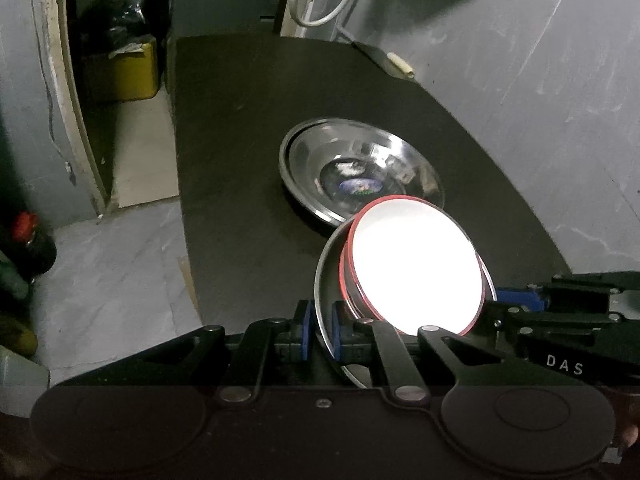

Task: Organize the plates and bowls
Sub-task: 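Lift the pot holding the bowls and carry it over the plate stack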

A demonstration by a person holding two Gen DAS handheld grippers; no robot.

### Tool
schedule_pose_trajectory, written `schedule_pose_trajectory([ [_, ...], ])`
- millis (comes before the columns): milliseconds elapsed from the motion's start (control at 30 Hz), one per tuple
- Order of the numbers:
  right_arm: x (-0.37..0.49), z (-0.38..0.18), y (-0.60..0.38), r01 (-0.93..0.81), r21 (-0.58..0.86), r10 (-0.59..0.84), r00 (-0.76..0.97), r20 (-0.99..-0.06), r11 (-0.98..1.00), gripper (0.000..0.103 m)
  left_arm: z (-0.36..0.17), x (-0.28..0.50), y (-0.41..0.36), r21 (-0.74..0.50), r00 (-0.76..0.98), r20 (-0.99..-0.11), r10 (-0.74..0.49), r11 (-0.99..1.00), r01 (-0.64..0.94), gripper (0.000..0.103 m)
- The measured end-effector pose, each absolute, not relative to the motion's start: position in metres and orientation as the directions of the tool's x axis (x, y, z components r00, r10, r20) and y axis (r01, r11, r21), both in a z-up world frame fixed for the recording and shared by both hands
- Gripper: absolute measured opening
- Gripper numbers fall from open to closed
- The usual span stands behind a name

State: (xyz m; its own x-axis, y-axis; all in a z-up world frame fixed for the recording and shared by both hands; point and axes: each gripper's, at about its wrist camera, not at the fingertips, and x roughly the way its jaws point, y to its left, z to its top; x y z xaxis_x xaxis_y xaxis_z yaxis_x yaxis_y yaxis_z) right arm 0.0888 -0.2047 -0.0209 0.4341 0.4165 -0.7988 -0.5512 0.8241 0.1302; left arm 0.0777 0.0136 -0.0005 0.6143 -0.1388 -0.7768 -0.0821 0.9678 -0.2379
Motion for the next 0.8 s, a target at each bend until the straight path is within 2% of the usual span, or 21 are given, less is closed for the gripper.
schedule_pose_trajectory([
  [800, 0.13, 0.003, -0.211, -0.556, 0.081, 0.418, 0.513, -0.75, 0.827, 0.019, 0.021, 0.12, 0.013, -0.289, 0.696, -0.7, -0.162, 0.955, -0.068, 0.007],
])
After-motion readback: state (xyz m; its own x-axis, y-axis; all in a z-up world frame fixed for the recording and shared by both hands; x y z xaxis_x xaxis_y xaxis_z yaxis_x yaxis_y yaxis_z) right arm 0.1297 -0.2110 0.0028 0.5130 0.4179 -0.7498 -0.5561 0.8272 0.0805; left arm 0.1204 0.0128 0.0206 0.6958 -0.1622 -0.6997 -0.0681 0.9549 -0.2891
